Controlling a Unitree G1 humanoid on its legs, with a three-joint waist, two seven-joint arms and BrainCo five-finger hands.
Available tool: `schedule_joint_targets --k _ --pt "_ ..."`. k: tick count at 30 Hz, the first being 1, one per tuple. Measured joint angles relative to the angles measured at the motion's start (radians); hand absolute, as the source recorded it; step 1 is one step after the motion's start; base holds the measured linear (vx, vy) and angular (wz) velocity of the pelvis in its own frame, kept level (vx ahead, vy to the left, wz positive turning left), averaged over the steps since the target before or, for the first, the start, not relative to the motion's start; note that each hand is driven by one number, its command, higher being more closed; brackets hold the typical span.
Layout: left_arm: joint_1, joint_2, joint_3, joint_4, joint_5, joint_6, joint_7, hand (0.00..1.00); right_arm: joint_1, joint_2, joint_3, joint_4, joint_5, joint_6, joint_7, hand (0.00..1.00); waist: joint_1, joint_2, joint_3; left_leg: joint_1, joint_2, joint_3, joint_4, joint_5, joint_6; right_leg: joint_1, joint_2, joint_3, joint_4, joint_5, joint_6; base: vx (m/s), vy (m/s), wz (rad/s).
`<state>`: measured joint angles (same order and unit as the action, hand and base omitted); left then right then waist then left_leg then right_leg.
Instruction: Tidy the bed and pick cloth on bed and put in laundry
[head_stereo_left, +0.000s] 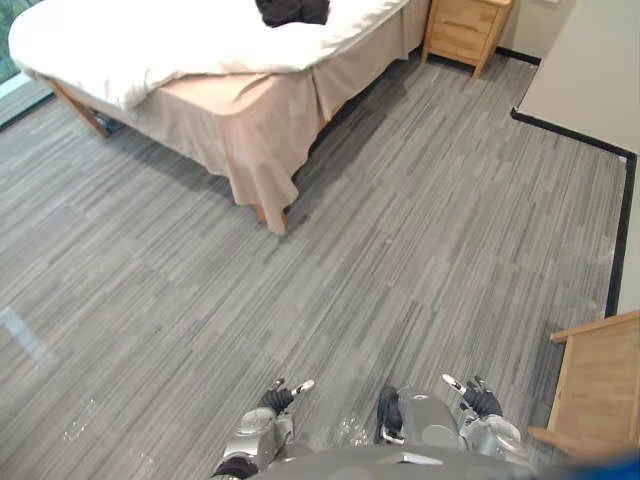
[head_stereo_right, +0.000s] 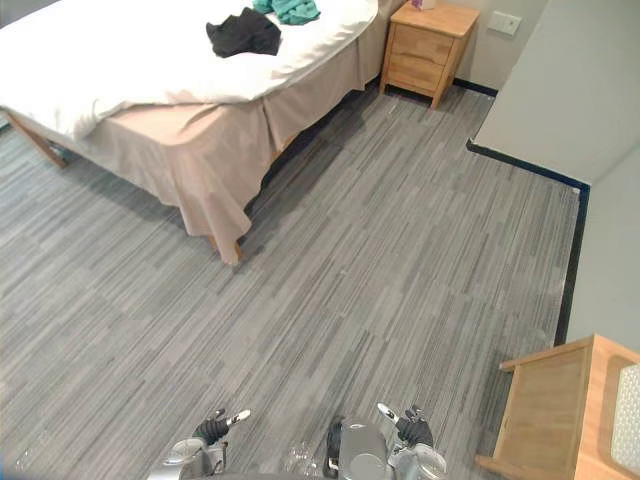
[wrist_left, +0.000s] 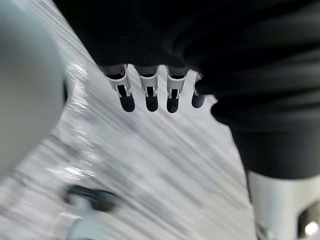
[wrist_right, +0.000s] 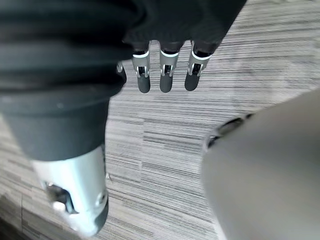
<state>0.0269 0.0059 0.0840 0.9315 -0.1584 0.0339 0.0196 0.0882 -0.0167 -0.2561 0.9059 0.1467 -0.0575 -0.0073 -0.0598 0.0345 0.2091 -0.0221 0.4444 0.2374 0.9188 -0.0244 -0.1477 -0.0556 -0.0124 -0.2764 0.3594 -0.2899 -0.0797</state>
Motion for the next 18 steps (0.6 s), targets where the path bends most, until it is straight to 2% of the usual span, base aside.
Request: schedule_joint_targets --k 1,2,4,5,6,8,9,10,11,12,13,14,15,17,18 --pt "0.003 0.000 0.001 -0.013 -0.010 -0.002 0.003 0.00 0.000 0.001 0.007 0.002 -0.015 -0.002 0.001 0.00 0.002 -0.001 0.001 -0.036 -0.012 -0.014 0.057 -0.019 -0.005 0.037 0.009 0.013 -0.030 0.002 -0.006 0.47 -0.107 -0.51" --pt "0.004 0.000 0.003 -0.031 -0.029 -0.002 0.003 0.00 0.000 0.000 0.028 0.006 -0.040 -0.003 0.002 0.00 0.013 -0.009 0.006 -0.104 -0.048 -0.030 0.124 -0.052 -0.009 0.103 0.013 0.026 -0.083 0.004 -0.012 0.47 -0.083 -0.61" --pt "0.002 -0.006 0.003 -0.067 -0.051 -0.009 0.002 0.00 0.006 0.000 0.052 0.008 -0.077 -0.003 0.006 0.00 0.027 -0.013 0.008 -0.208 -0.124 -0.004 0.128 -0.130 0.023 0.211 0.010 0.075 -0.163 0.007 -0.011 0.49 -0.025 -0.72" --pt "0.002 -0.009 0.004 -0.074 -0.063 -0.018 0.000 0.00 0.007 0.001 0.058 0.009 -0.088 -0.004 0.008 0.00 0.035 -0.012 0.008 -0.232 -0.143 0.014 0.108 -0.152 0.037 0.239 0.004 0.085 -0.178 0.007 -0.011 0.53 0.055 -0.80" --pt "-0.002 -0.016 0.009 -0.085 -0.073 -0.030 -0.001 0.00 -0.002 0.001 0.058 0.012 -0.114 -0.006 0.017 0.00 0.055 -0.011 0.010 -0.270 -0.175 0.081 0.032 -0.181 0.069 0.281 -0.013 0.108 -0.188 0.006 -0.010 0.56 0.125 -0.87" --pt "-0.007 -0.024 0.011 -0.084 -0.103 -0.044 -0.001 0.00 0.016 0.004 0.066 0.011 -0.150 -0.016 0.032 0.00 0.065 -0.016 0.010 -0.292 -0.224 0.212 -0.221 -0.159 0.123 0.336 -0.045 0.103 -0.175 -0.011 0.035 0.59 0.169 -0.73" --pt "0.001 -0.037 0.009 -0.083 -0.108 -0.048 0.000 0.00 0.038 -0.002 0.066 -0.019 -0.171 -0.031 0.039 0.00 0.067 0.013 -0.006 -0.296 -0.237 0.306 -0.442 -0.005 0.179 0.359 -0.021 0.095 -0.168 -0.030 0.080 0.75 0.290 -0.13" --pt "0.003 -0.039 0.001 -0.070 -0.114 -0.053 -0.002 0.00 0.051 0.005 0.053 -0.029 -0.184 -0.048 0.039 0.00 0.060 0.009 -0.029 -0.288 -0.248 0.418 -0.506 -0.023 0.359 0.392 -0.028 0.081 -0.166 -0.057 0.126 0.76 0.307 0.39" --pt "-0.012 -0.034 0.003 -0.054 -0.116 -0.054 -0.004 0.00 0.050 0.024 0.052 -0.021 -0.193 -0.053 0.040 0.00 0.045 -0.034 -0.032 -0.288 -0.281 0.429 -0.508 -0.024 0.342 0.401 -0.064 0.058 -0.165 -0.058 0.128 0.73 0.356 0.85" --pt "-0.012 -0.042 0.007 -0.063 -0.117 -0.061 -0.007 0.00 0.051 0.045 0.052 -0.002 -0.215 -0.069 0.041 0.00 0.052 -0.063 -0.043 -0.278 -0.312 0.501 -0.544 -0.067 0.308 0.387 -0.090 0.037 -0.140 -0.037 0.146 0.45 0.249 0.83" --pt "-0.015 -0.045 0.006 -0.065 -0.117 -0.061 -0.010 0.00 0.050 0.051 0.050 0.005 -0.226 -0.075 0.039 0.00 0.066 -0.072 -0.047 -0.272 -0.338 0.518 -0.553 -0.098 0.301 0.385 -0.104 0.019 -0.127 0.003 0.146 0.52 0.309 0.47" --pt "-0.015 -0.047 0.006 -0.064 -0.119 -0.061 -0.008 0.00 0.050 0.056 0.052 0.006 -0.232 -0.078 0.037 0.00 0.074 -0.071 -0.049 -0.265 -0.345 0.531 -0.550 -0.112 0.299 0.388 -0.110 0.017 -0.124 0.028 0.147 0.51 0.286 0.34" --pt "-0.009 -0.049 0.001 -0.058 -0.131 -0.058 -0.005 0.00 0.051 0.054 0.057 0.003 -0.255 -0.082 0.030 0.00 0.079 -0.062 -0.053 -0.233 -0.367 0.543 -0.561 -0.138 0.324 0.405 -0.119 0.019 -0.110 0.088 0.145 0.59 0.324 0.33" --pt "-0.003 -0.037 -0.019 -0.042 -0.140 -0.053 0.013 0.00 0.040 0.049 0.039 0.032 -0.270 -0.081 0.018 0.00 0.078 -0.063 -0.069 -0.179 -0.415 0.507 -0.605 -0.169 0.313 0.358 -0.150 0.032 0.050 0.175 0.192 0.45 0.241 0.51" --pt "0.003 -0.026 -0.053 -0.030 -0.147 -0.040 0.021 0.00 0.029 0.044 0.025 0.050 -0.267 -0.080 0.006 0.00 0.068 -0.059 -0.081 -0.146 -0.446 0.468 -0.646 -0.175 0.307 0.275 -0.169 0.062 0.238 0.270 0.250 0.32 0.168 0.58"
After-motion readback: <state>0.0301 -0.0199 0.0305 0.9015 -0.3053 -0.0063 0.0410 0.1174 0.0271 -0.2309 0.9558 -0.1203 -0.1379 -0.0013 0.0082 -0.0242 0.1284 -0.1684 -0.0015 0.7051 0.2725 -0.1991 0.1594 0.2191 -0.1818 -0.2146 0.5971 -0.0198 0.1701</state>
